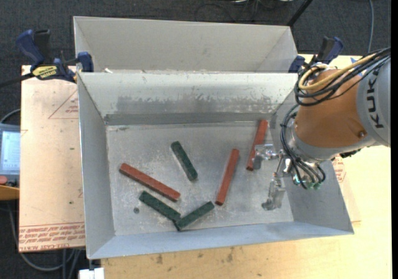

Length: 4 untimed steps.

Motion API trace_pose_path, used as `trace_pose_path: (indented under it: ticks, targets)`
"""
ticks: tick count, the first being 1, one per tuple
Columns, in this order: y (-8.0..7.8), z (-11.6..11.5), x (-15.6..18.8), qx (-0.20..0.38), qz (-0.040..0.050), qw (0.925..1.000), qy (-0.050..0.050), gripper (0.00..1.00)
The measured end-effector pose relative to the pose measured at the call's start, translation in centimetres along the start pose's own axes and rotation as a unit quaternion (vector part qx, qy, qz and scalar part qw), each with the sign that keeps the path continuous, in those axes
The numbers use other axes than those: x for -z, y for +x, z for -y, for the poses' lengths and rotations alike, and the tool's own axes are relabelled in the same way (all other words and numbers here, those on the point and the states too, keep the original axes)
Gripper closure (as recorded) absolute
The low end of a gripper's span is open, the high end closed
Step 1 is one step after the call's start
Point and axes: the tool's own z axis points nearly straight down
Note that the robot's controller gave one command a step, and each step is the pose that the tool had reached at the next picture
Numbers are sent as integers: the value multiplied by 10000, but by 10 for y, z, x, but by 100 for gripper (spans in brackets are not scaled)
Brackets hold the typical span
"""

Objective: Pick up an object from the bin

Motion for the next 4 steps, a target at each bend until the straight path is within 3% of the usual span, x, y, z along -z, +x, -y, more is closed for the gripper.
trace_pose_path:
  ticks: [1, 2, 3, 4]
  targets:
    - [-43, -49, -72, 1545, 49, 9880, 1, 0]
    - [-45, -44, -40, 2706, 56, 9627, 18, 0]
    - [-55, -32, -31, 3276, 52, 9448, 20, 0]
    - [-60, -50, -73, 3778, 28, 9259, 9, 0]
